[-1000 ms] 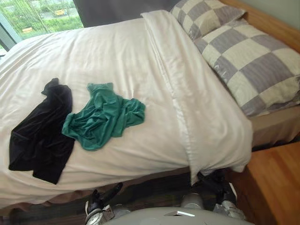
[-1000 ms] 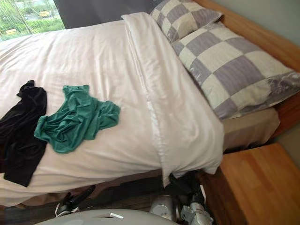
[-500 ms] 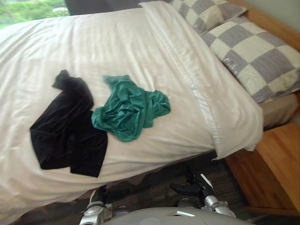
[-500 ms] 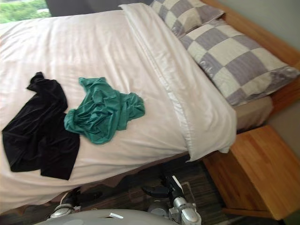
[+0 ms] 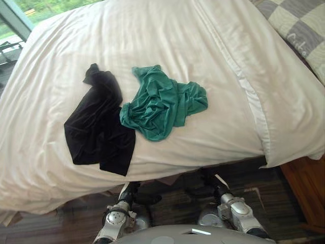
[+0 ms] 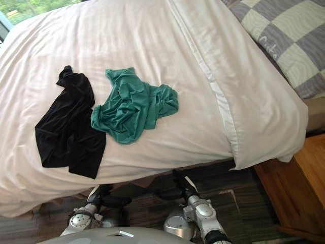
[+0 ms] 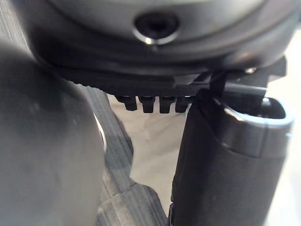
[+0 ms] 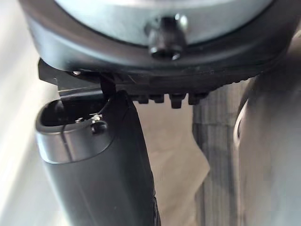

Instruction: Tidy up the quilt and then pick up the clothes from the bed and put them into the laundry hamper

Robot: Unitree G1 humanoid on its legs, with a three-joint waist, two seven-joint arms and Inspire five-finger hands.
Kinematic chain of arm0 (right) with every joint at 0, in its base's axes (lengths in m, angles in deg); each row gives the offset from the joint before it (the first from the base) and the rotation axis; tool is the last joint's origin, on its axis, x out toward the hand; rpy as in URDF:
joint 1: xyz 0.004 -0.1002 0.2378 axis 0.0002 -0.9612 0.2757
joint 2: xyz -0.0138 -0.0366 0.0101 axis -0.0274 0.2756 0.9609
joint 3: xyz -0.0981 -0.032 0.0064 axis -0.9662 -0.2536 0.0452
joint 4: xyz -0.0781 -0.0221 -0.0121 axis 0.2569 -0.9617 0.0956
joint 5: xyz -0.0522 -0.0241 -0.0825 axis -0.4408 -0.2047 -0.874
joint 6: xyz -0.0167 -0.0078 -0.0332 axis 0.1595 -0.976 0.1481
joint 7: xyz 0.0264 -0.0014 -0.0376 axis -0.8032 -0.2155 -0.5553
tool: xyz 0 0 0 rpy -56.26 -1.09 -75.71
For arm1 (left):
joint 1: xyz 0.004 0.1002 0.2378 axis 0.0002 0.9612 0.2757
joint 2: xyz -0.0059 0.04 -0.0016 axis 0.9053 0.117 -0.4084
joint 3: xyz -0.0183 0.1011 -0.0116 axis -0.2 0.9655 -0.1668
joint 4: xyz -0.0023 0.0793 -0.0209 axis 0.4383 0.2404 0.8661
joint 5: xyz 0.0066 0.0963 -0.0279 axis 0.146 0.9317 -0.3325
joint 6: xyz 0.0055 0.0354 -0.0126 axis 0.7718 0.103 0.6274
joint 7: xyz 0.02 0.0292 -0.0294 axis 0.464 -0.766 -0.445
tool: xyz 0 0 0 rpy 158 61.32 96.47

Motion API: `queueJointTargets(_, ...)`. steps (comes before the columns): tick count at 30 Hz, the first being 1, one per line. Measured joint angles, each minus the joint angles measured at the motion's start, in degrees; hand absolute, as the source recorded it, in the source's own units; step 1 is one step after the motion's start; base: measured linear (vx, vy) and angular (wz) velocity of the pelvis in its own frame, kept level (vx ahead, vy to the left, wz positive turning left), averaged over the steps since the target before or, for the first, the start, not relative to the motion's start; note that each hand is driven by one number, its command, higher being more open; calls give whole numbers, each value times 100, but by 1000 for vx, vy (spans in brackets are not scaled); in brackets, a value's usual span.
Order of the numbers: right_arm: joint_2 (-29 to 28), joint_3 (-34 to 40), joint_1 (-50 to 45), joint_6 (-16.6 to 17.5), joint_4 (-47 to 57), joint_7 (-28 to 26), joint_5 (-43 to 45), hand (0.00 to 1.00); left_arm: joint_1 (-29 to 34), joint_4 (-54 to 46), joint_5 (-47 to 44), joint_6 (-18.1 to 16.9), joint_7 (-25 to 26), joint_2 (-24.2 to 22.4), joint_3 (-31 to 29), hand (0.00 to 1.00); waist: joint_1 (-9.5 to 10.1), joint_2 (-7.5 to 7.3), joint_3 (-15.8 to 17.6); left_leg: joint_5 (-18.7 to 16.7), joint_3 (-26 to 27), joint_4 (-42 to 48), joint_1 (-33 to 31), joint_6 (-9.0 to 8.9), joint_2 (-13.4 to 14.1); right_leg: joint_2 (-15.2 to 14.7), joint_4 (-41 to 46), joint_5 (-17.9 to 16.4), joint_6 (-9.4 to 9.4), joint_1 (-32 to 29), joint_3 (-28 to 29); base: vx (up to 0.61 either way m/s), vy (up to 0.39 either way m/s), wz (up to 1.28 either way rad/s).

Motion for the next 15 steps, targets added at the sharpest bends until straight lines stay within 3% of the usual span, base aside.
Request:
queueJointTargets(1, 80, 108, -21, 46, -123, 13, 30, 100, -80, 95, -7, 103, -12, 1, 93, 100, -7, 14, -18, -87, 4, -350, 175, -399, -101, -52, -208, 183, 254, 78, 20, 224, 423, 15)
queueJointTargets(2, 24, 216, -85, 79, -232, 20, 166, 100, -250, 276, -163, 259, 42, 41, 167, 100, -18, -21, -50, -172, 46, -570, 253, -502, -225, -87, -732, 572, 353, 300, 1, 258, 529, 18)
queueJointTargets(3, -70, 259, -133, 79, -308, 18, 210, 100, -280, 309, -228, 363, 84, 102, 163, 100, 9, -102, -70, -136, 76, -620, 248, -452, -287, -86, -995, 826, 309, 367, -3, 205, 412, 15)
queueJointTargets(5, -388, 373, -252, 206, -342, 46, 182, 100, -295, 395, -597, 640, 268, 323, 41, 100, 160, -309, -201, -88, 188, -804, 318, -380, -322, -8, -1486, 1632, 38, 458, -158, 139, 322, -19)
queueJointTargets(6, -539, 371, -282, 375, -342, 146, 149, 100, -273, 443, -981, 882, 455, 350, -204, 100, 256, -324, -225, -38, 299, -967, 484, -307, -304, 63, -1556, 1994, -287, 489, -501, 128, 260, -33)
queueJointTargets(7, -617, 363, -310, 461, -343, 195, 118, 100, -257, 476, -1154, 975, 530, 344, -355, 100, 300, -331, -247, -5, 346, -1042, 556, -259, -298, 85, -1536, 2085, -421, 478, -661, 112, 197, -30)
queueJointTargets(8, -757, 334, -342, 601, -315, 274, -28, 100, -190, 524, -1547, 1130, 654, 382, -661, 100, 292, -331, -325, 4, 359, -1179, 632, -245, -207, 371, -1494, 1780, -460, 425, -627, 78, 94, 1)
queueJointTargets(9, -808, 237, -344, 661, -261, 289, -42, 100, -235, 628, -1870, 1276, 720, 500, -823, 100, 267, -356, -345, 89, 285, -1310, 621, -193, -170, 851, -1461, 1222, -391, 407, -404, 56, 51, 21)
queueJointTargets(11, -806, 203, -357, 659, -207, 395, 124, 100, -328, 688, -2354, 1503, 865, 558, -963, 100, 276, -411, -372, 208, 113, -1399, 463, -135, -305, 1276, -1642, 627, -447, 413, -180, -15, -15, 51)
queueJointTargets(12, -752, 251, -321, 595, -214, 487, 285, 100, -392, 766, -2568, 1585, 978, 530, -1070, 100, 281, -387, -363, 258, 11, -1410, 357, -115, -355, 1272, -1708, 594, -333, 424, -154, -43, 8, 58)
queueJointTargets(14, -748, 588, -284, 370, -384, 821, 877, 100, -317, 914, -3764, 1698, 1385, 300, -1521, 100, 313, -200, -299, 520, -60, -1672, 309, -32, -434, 1215, -1648, 614, -302, 388, -358, -22, 12, 56)
queueJointTargets(15, -746, 712, -284, 314, -451, 862, 979, 100, -273, 978, -4011, 1729, 1465, 262, -1690, 100, 312, -200, -296, 563, -75, -1733, 312, -25, -434, 1215, -1648, 613, -302, 396, -417, 2, -31, 49)
